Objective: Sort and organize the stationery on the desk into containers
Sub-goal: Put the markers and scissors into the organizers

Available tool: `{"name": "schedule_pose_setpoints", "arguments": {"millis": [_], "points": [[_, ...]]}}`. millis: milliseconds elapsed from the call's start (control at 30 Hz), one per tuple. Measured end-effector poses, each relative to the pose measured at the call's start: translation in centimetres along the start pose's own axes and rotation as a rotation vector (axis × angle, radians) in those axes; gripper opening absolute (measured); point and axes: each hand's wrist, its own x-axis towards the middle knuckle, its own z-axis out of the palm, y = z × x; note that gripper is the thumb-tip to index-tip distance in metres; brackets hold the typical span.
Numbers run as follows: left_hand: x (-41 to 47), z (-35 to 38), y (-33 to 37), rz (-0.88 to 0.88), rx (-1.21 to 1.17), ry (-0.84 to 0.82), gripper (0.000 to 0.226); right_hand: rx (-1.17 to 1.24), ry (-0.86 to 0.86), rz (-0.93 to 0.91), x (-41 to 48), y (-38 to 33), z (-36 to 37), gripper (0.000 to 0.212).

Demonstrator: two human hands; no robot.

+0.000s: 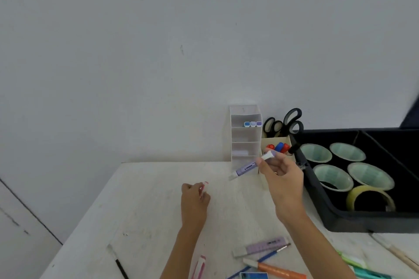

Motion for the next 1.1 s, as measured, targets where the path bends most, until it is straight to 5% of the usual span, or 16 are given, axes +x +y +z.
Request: {"name": "schedule_pose_setpoints", "arguments": {"millis": [167,467,800,1100], "points": [[1.2,-1.5,4.6,0.060,-0.295,0.134,0.021,0.094,-0.004,-0.196,1.8,-4.5,-0.1,0.020],[2.6,-6.8,13.0,0.270,-0.655,0.192,0.022,-0.197,-0.206,-0.517,5.9,-6.7,2.3,0.013],[3.7,-7.3,15.5,0.503,-0.529,0.278,0.029,-0.885,-0.408,-0.686,10.9,-2.1,4.2,0.010],[5.5,-5.4,15.1,0.645,-0.362,0.250,0.027,-0.993,-0.468,-0.590,12.4,-2.5,5.5,0.013]]}}
